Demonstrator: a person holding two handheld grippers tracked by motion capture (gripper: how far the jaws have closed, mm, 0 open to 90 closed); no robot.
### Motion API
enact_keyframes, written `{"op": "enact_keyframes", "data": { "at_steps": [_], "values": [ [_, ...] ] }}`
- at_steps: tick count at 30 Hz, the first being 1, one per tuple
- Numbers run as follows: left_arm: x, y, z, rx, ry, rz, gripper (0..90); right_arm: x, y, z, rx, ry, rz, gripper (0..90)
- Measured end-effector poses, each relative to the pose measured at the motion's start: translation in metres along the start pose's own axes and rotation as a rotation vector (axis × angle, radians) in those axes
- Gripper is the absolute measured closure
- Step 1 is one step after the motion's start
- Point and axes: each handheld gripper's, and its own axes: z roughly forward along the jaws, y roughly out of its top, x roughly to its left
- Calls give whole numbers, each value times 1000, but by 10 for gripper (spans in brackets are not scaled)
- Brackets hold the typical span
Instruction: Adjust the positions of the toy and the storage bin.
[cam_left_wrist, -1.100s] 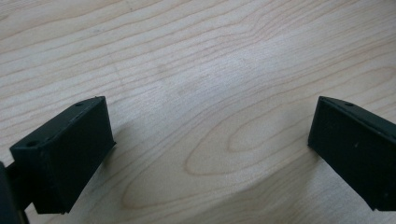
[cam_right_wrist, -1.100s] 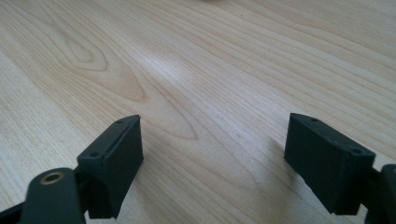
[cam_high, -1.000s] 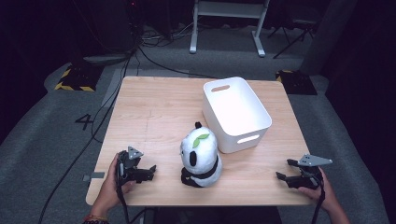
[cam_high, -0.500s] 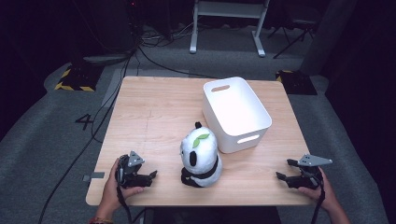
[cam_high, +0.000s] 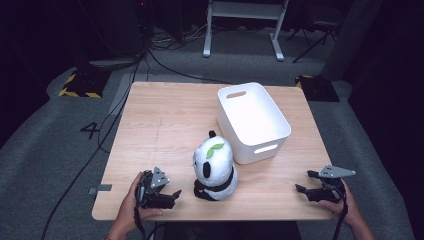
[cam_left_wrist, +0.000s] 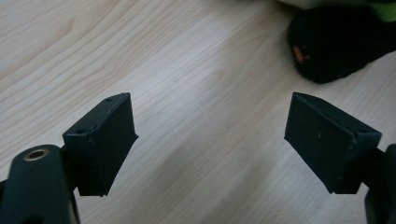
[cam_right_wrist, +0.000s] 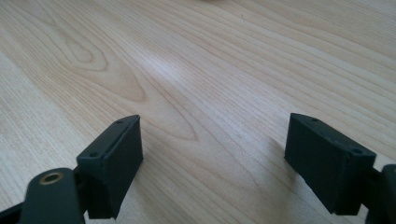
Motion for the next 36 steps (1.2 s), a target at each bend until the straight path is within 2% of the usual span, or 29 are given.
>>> {"op": "enact_keyframes", "data": {
  "at_steps": [6, 8, 9, 10, 11, 12, 19, 22, 25, 27, 28, 29, 31, 34, 36],
  "values": [
    [-20, 15, 1, -15, -35, 46, 162, 0, 0, 0, 0, 0, 0, 191],
    [-23, 17, 1, -19, -39, 49, 163, 0, 0, 0, 0, 0, 0, 191],
    [-25, 19, 1, -20, -59, 47, 163, 0, 0, 0, 0, 0, 0, 191],
    [-29, 22, 1, -28, -68, 73, 161, 0, 0, 0, 0, 0, 0, 190],
    [-29, 22, 1, -28, -68, 73, 161, 0, 0, 0, 0, 0, 0, 190],
    [-32, 25, 2, -31, -92, 70, 163, 0, 0, 0, 0, 0, 0, 191],
    [-44, 35, 7, -42, -127, 86, 158, 0, 0, 0, -1, 0, 0, 191],
    [-45, 39, 11, -58, -148, 76, 157, 0, 0, 0, -1, 0, 0, 191],
    [-48, 43, 16, -60, -169, 83, 157, 0, 0, 0, 0, 0, -1, 191],
    [-48, 46, 21, -63, -179, 67, 156, 0, 0, 0, -1, 1, 0, 191],
    [-48, 48, 25, -65, -201, 70, 152, 0, 0, 0, -1, 1, 1, 191],
    [-48, 48, 25, -65, -201, 70, 149, 0, 0, 0, -1, 1, 0, 191],
    [-48, 50, 31, -71, -240, 74, 157, 0, 0, 0, 0, 1, 0, 191],
    [-49, 51, 34, -74, -246, 82, 164, 0, 0, 0, 1, 2, -1, 191],
    [-47, 50, 37, -81, -272, 82, 188, 0, 0, 0, 1, 3, -1, 191]
  ]
}}
